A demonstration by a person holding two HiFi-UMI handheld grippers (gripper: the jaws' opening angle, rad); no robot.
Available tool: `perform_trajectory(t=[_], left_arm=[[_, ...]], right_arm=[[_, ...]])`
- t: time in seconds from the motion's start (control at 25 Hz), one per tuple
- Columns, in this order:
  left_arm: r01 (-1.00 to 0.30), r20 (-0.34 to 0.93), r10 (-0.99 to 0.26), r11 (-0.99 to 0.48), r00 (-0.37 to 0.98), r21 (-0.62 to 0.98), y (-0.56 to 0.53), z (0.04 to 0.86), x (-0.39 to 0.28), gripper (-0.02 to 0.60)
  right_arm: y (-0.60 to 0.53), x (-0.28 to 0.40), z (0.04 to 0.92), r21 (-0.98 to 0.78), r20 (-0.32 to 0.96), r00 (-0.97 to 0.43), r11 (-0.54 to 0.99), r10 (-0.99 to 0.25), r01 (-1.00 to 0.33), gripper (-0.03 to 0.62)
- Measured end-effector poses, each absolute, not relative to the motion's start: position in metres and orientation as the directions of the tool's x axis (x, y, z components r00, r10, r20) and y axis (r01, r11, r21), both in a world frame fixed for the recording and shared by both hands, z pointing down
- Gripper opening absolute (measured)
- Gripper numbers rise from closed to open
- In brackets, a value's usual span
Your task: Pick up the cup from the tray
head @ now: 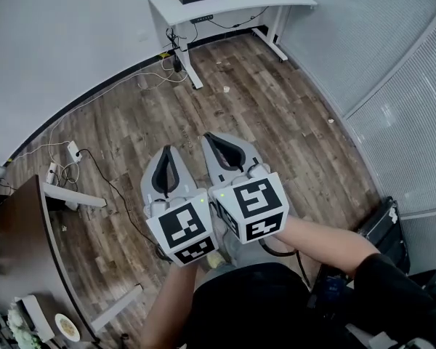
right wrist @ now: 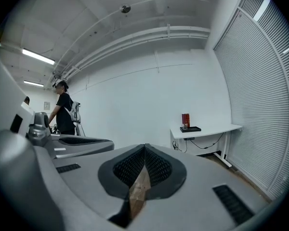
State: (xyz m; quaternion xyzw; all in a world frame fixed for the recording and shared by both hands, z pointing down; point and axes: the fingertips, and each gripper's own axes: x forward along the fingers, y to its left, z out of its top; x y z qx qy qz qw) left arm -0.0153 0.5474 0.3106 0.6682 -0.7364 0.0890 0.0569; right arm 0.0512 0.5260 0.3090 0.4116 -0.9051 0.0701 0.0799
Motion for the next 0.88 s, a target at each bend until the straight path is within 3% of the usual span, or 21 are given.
perform_trajectory(t=[0.88], left_arm=[[-0.985, 0.198, -0.968, 0.133, -0.152, -0.106, 0.443, 0.303, 0.005, 0.003]], right_arm=[[0.420, 0.069, 0.302, -0.119, 0.143, -0.707, 0.697, -0.693, -0.707, 0.011]])
